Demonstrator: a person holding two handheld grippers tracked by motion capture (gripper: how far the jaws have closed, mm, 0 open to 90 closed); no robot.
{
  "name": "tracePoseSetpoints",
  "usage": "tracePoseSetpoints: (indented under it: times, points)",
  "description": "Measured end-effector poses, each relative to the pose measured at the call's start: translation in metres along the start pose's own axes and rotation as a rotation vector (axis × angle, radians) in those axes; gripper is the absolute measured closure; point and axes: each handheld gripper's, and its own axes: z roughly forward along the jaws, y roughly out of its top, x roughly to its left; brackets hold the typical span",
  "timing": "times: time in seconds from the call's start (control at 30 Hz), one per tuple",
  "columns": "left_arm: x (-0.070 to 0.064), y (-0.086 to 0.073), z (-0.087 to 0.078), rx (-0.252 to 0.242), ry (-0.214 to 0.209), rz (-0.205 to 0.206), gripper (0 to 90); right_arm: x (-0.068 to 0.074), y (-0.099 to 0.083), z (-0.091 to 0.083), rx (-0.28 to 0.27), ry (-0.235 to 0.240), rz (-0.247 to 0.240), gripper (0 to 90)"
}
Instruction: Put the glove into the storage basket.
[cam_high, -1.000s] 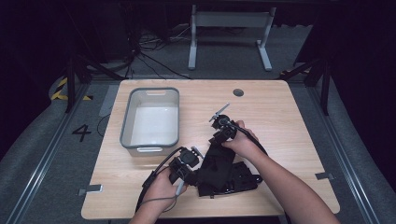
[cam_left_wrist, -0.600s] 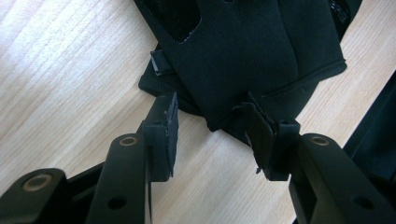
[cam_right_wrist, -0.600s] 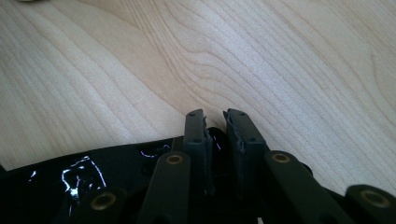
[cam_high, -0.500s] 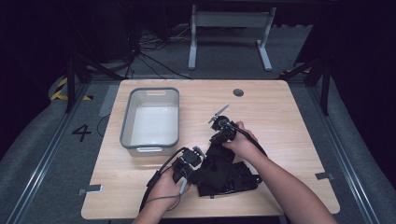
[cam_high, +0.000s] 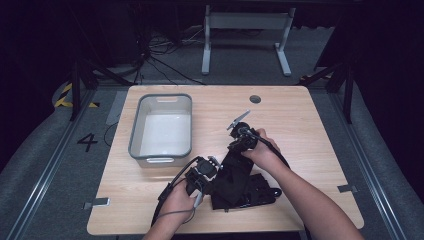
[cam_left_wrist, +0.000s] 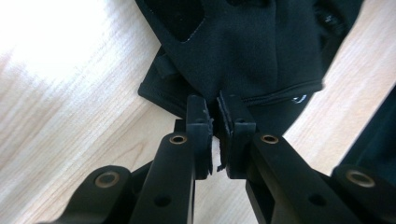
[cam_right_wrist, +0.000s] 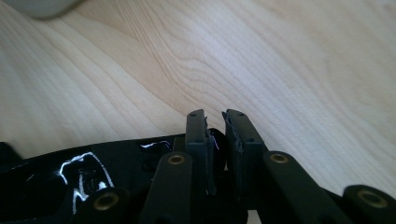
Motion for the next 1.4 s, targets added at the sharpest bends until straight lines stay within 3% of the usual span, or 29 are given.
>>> tracePoseSetpoints:
  times: [0.27,0.5,0.63,0.97,1.4]
  points:
    - [-0.005,0.002,-0.026,-0.066,0.001,0.019,83.8,-0.005,-0.003,-0.059,-0.112,0.008,0.038,80.3]
    - [-0.011,0.004,-0.044,-0.107,0.010,0.056,83.9,-0.006,-0.015,-0.091,-0.178,0.012,0.060,80.6]
    - [-0.009,0.006,-0.051,-0.131,0.055,0.062,83.9,-0.007,-0.023,-0.104,-0.217,0.004,0.075,80.8]
    - [0.002,0.012,-0.058,-0.165,0.161,0.063,84.0,-0.008,-0.047,-0.120,-0.311,0.018,0.116,80.9]
    - [0.011,0.022,-0.051,-0.177,0.245,0.078,84.1,-0.008,-0.072,-0.111,-0.363,0.023,0.147,81.0]
